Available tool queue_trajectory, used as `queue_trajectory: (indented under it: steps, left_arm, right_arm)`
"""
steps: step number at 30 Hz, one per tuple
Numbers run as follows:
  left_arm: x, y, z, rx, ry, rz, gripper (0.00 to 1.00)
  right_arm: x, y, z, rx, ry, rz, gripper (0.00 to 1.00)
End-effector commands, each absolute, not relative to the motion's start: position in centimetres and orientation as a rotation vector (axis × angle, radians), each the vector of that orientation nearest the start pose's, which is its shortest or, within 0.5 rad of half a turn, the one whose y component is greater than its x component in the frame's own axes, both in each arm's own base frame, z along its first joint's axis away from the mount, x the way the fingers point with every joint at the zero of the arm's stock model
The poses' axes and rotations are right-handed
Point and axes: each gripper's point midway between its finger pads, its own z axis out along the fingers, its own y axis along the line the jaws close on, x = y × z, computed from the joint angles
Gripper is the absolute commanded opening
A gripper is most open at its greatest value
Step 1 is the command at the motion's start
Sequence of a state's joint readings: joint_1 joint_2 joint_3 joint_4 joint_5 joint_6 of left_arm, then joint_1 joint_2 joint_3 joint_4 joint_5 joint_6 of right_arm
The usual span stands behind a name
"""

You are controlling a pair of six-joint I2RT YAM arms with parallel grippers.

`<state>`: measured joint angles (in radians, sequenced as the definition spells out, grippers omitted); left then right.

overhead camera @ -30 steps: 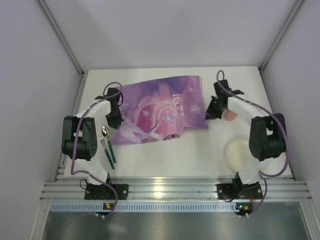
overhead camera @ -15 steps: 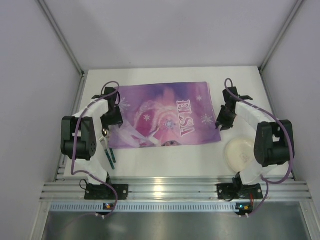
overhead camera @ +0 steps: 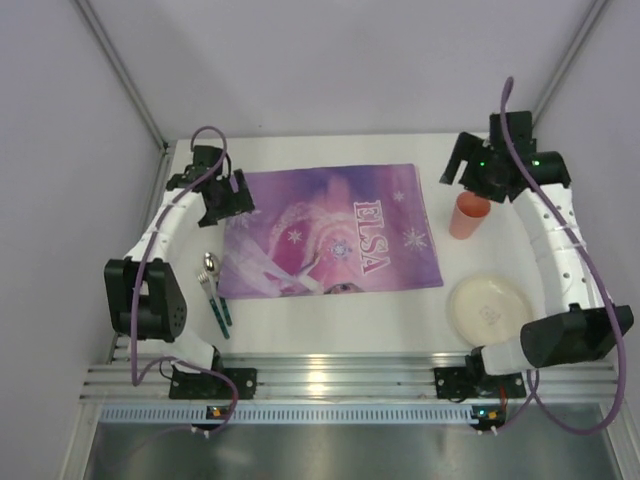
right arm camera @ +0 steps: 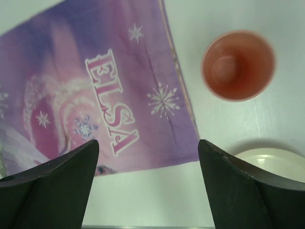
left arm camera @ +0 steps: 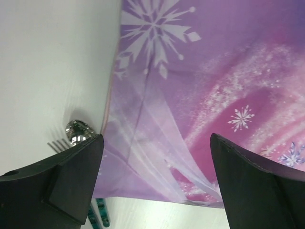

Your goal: Set the dinner table for one person

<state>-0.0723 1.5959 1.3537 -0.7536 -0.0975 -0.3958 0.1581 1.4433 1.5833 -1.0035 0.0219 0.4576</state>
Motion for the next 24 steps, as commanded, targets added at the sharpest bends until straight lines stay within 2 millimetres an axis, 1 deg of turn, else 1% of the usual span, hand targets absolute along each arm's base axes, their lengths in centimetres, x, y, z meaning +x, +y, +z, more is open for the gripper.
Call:
queue_trajectory:
  steps: [1, 2, 3, 4, 5, 6, 7, 8, 9, 10, 12, 13, 14, 18, 21, 23, 24]
  left_arm:
    - [40.1, -6.6, 12.1, -0.374, 2.556, -0.194, 0.98]
    - [40.4, -7.3, 11.5, -0.357, 2.567, -0.198, 0.98]
    - [40.9, -8.8, 11.3, -0.320, 2.575, -0.212, 0.98]
    - [41.1, -9.6, 10.0, -0.307, 2.607, -0.210, 0.98]
    - [41.7, -10.3, 10.1, -0.295, 2.602, -0.219, 0.98]
    - [41.8, -11.6, 9.8, -0.275, 2.614, -0.263, 0.98]
    - [41.8, -12.9, 9.0, -0.262, 2.635, -0.283, 0.98]
    - [42.1, -13.7, 8.9, -0.251, 2.634, -0.302, 0.98]
    - [42.0, -15.1, 8.6, -0.229, 2.642, -0.327, 0.98]
    - [41.9, -15.7, 7.5, -0.225, 2.668, -0.329, 0.98]
    - [41.6, -17.4, 6.7, -0.199, 2.691, -0.349, 0.98]
    - [41.4, -17.7, 5.6, -0.200, 2.718, -0.343, 0.98]
    - [41.1, -18.0, 5.0, -0.201, 2.737, -0.344, 0.98]
    - [39.9, -19.5, 3.1, -0.176, 2.780, -0.359, 0.98]
    - [39.4, -20.4, 2.0, -0.156, 2.805, -0.371, 0.98]
    - [39.3, -21.0, 1.3, -0.136, 2.814, -0.377, 0.98]
    - [39.1, -21.4, 0.8, -0.115, 2.826, -0.375, 0.98]
  right_arm:
    - [34.2, 1.1, 25.3, 0.483, 2.447, 0.018, 0.85]
    - [34.4, -0.1, 24.9, 0.524, 2.454, -0.007, 0.84]
    - [34.6, -2.6, 24.2, 0.622, 2.454, -0.049, 0.83]
    - [34.6, -3.6, 23.9, 0.663, 2.452, -0.060, 0.83]
    - [34.6, -4.4, 23.5, 0.704, 2.453, -0.074, 0.82]
    - [34.6, -5.8, 23.1, 0.755, 2.450, -0.098, 0.82]
    - [34.6, -6.4, 22.9, 0.773, 2.450, -0.112, 0.82]
    - [34.5, -7.1, 22.5, 0.793, 2.452, -0.140, 0.82]
    - [34.6, -7.7, 21.8, 0.814, 2.467, -0.156, 0.81]
    - [34.7, -7.7, 21.3, 0.820, 2.481, -0.157, 0.81]
    - [35.0, -8.1, 20.1, 0.841, 2.504, -0.169, 0.80]
    - [35.1, -8.2, 19.6, 0.846, 2.514, -0.173, 0.79]
    - [35.3, -8.4, 19.1, 0.853, 2.519, -0.184, 0.79]
    - [35.5, -8.9, 17.8, 0.865, 2.529, -0.202, 0.77]
    - [36.3, -8.6, 16.3, 0.864, 2.532, -0.161, 0.76]
    - [37.2, -7.6, 15.0, 0.864, 2.535, -0.081, 0.74]
    - [37.2, -7.4, 14.0, 0.875, 2.550, -0.066, 0.74]
